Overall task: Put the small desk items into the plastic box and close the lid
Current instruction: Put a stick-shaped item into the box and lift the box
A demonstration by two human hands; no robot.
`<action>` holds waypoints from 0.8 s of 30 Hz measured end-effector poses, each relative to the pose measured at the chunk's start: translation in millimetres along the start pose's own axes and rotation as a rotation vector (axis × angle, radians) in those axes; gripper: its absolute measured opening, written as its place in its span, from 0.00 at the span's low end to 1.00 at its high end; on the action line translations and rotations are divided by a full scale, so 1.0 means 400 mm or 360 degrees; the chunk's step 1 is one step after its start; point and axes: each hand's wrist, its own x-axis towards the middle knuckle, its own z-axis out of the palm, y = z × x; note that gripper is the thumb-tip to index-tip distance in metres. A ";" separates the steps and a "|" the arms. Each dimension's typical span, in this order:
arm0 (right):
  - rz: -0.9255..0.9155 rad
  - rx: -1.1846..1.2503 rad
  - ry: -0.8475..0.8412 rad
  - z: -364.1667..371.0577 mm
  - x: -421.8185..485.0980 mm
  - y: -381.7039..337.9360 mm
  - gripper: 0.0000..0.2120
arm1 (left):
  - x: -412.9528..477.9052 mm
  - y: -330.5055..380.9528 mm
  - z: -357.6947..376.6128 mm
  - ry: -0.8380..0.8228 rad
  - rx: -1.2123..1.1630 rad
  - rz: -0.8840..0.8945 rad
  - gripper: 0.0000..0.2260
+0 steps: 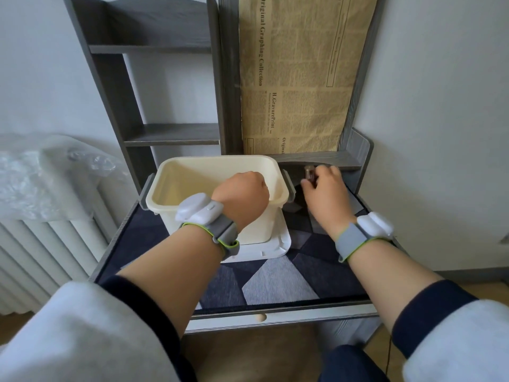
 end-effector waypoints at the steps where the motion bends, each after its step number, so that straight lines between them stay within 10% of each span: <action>1: -0.0013 0.0048 0.0077 -0.010 0.010 -0.017 0.12 | 0.002 0.000 -0.004 -0.0007 -0.0014 0.0001 0.13; 14: -0.0241 0.0551 -0.0046 -0.008 0.034 -0.233 0.06 | 0.012 -0.136 -0.133 0.0200 0.0153 -0.0233 0.15; 24: 0.0012 0.0646 -0.0352 0.032 0.020 -0.244 0.06 | -0.024 -0.229 -0.170 0.0149 -0.0005 -0.1003 0.19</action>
